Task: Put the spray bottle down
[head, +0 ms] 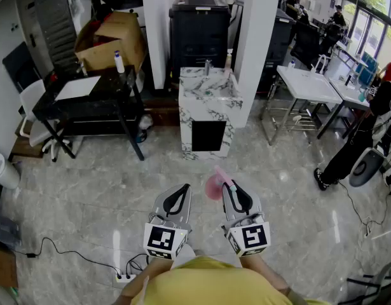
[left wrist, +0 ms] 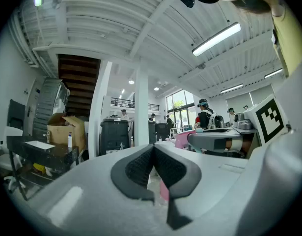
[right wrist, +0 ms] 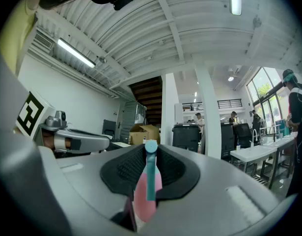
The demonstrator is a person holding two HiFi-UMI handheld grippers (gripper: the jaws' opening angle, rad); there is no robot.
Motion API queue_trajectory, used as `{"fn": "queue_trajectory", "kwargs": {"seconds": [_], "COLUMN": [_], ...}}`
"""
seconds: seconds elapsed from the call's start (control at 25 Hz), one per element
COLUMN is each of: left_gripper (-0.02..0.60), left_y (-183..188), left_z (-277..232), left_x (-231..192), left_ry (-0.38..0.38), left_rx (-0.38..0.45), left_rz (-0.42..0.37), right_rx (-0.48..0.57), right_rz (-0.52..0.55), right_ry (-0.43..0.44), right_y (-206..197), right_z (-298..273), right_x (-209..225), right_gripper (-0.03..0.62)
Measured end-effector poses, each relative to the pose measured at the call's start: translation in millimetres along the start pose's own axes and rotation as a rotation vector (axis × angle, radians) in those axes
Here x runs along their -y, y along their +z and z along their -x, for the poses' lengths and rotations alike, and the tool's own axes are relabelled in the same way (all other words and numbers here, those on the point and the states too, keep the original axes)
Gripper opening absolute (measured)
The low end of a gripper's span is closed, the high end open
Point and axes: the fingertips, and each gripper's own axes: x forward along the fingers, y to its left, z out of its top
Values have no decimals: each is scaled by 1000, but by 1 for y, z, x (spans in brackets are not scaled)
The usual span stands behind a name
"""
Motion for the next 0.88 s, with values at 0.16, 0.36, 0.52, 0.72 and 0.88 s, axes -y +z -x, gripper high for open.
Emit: {"fn": "queue_trajectory", "kwargs": {"seconds": [0.16,0.36,0.52,0.72,0.88], "left_gripper": [3,3,3,3,3], "left_y": [-1,-10,-20,-22,-17], "left_z": [-12,-38,-73,-133,-185], "left_x": [-4,-17,-45,-97,-142], "left_ry": [-7,-19,-22,-29,-49], "left_rx": [-4,-4,3,9,18], "left_rz": [0,10,20,22,12], "right_rx": [14,20,17,3,6], "right_rz": [-40,-44,-38,-26,-26], "right_ry": [-10,-15,-28,-40,-57], "right_y": [-2,-8,-21,-32,-32], "right_z": [-9,-33,-72,-146,-211], "right_x": [10,23,40,65,83], "right_gripper": [64,66,66,66,66]}}
